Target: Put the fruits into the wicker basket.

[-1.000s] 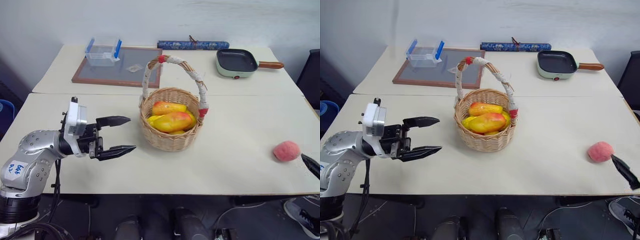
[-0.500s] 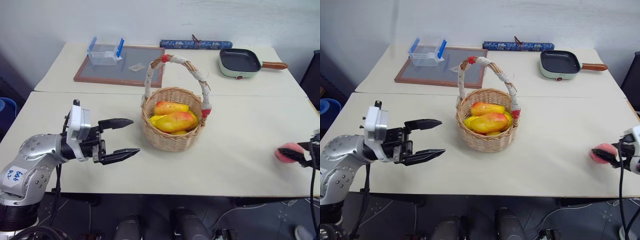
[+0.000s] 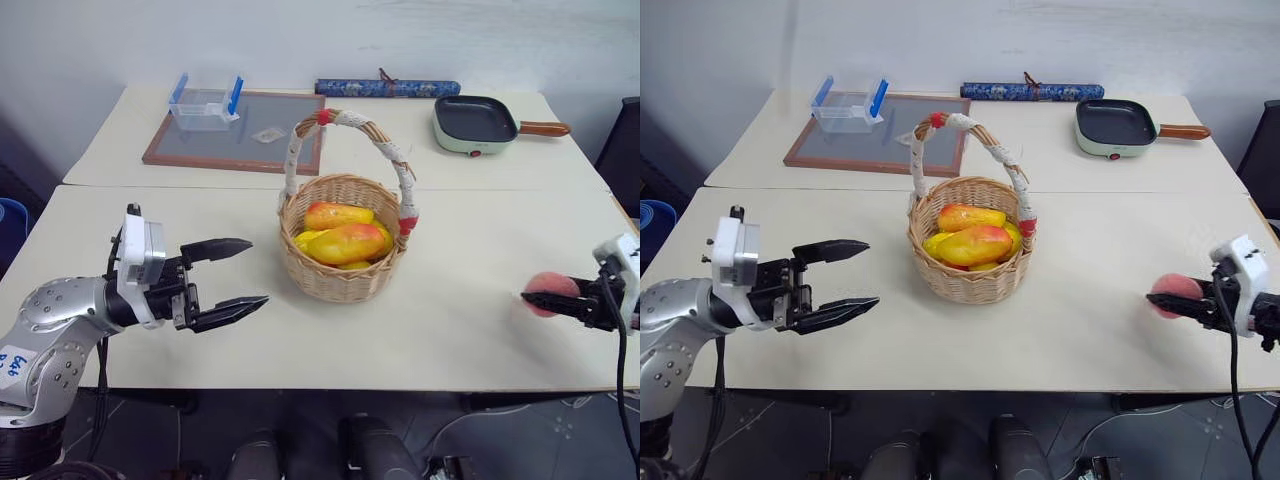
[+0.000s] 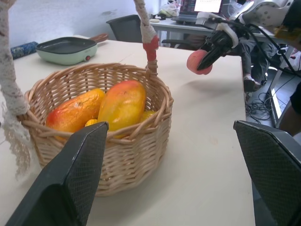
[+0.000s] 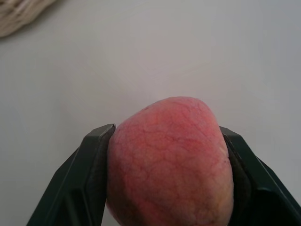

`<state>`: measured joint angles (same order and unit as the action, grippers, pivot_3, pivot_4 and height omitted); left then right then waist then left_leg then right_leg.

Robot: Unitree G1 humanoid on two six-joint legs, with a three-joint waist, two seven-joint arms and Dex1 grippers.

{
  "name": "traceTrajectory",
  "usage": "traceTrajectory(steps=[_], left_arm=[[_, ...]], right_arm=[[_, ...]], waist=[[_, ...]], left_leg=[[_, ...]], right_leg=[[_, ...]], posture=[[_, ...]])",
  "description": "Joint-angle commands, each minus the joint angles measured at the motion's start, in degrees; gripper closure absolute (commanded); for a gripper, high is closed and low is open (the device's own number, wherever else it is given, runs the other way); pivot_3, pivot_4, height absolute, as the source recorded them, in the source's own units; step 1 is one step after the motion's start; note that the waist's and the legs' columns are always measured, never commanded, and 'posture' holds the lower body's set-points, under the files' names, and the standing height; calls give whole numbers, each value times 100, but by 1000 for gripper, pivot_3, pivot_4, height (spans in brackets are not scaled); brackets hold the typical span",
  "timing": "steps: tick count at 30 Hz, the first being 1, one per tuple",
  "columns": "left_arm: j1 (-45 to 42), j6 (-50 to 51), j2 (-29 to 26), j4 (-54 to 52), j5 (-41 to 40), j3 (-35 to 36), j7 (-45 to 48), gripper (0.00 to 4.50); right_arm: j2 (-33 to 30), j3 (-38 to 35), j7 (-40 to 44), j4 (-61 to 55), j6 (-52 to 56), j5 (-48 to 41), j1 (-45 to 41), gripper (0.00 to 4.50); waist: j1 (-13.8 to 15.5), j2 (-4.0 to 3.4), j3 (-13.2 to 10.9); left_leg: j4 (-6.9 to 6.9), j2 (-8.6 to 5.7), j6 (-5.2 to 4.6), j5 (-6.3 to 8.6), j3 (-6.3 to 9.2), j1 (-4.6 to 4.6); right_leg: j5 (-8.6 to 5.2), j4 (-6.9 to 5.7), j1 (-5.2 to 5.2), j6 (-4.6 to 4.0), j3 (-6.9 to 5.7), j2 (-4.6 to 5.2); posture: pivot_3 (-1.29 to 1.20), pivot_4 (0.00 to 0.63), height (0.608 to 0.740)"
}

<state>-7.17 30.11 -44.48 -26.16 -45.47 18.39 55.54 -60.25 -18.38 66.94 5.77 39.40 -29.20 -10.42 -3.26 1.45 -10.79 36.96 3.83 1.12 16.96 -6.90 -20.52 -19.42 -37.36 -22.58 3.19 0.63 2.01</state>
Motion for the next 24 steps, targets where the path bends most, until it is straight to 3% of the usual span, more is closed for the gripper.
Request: traceTrajectory(steps=[1, 2, 5, 8, 13, 17, 22, 24], left_arm=[[133, -41, -117, -41, -47, 275, 14, 0], [175, -38, -121, -28, -50, 296, 12, 0], [409, -68, -92, -18, -28, 412, -15, 0], [496, -82, -61, -65, -42, 479, -97, 0], [853, -105, 13, -158, -82, 821, -296, 0], [947, -118, 62, -258, -116, 905, -426, 0], [1025, -77, 106, -443, -198, 975, -582, 0], [1036, -54, 99, -492, -232, 996, -627, 0]], right_arm=[[-135, 162, 373, -1668, 489, -905, -383, 1965], [-96, 246, 412, -2021, 652, -1157, -540, 1965], [892, 649, -488, -3072, 1225, -2366, -1850, 1965], [1603, 797, -1360, -3377, 1548, -2795, -2425, 1965], [2654, 2264, -2637, -3480, 79, -522, -2889, 1965], [3117, 2921, -3132, -3208, -508, 484, -2977, 1965], [3400, 3311, -3471, -3023, -893, 1331, -3046, 267], [3430, 3266, -3477, -2951, -905, 1434, -3080, 22]], waist=[[-8, -3, -2], [-19, -8, -5], [-68, 1, -11], [-14, 12, -13], [25, 25, -5], [23, 26, -4], [5, 27, -3], [3, 27, -3]], left_leg=[[0, 1, 0, 0, 0, 0], [-2, 2, -1, 1, 1, 0], [-5, 10, -21, 16, 3, 2], [-3, 17, -13, 17, 21, -16], [11, -7, 5, 2, 38, -123], [26, -15, -8, -4, 34, -176], [25, -13, -5, -7, 30, -184], [25, -13, -5, -13, 29, -183]], right_leg=[[0, -1, 0, 0, 0, -1], [0, -1, -1, 0, 0, -1], [0, -4, -3, -1, -2, -3], [-2, -5, -16, -6, -13, -10], [-2, -11, -111, -7, -21, 21], [7, -29, -164, 10, -32, 35], [7, -41, -181, 10, -32, 33], [7, -44, -182, 10, -31, 33]], posture=[[0, 150, 740], [0, 150, 740], [0, 150, 740], [0, 150, 740], [0, 150, 740], [0, 150, 740], [0, 150, 740], [0, 150, 740]])
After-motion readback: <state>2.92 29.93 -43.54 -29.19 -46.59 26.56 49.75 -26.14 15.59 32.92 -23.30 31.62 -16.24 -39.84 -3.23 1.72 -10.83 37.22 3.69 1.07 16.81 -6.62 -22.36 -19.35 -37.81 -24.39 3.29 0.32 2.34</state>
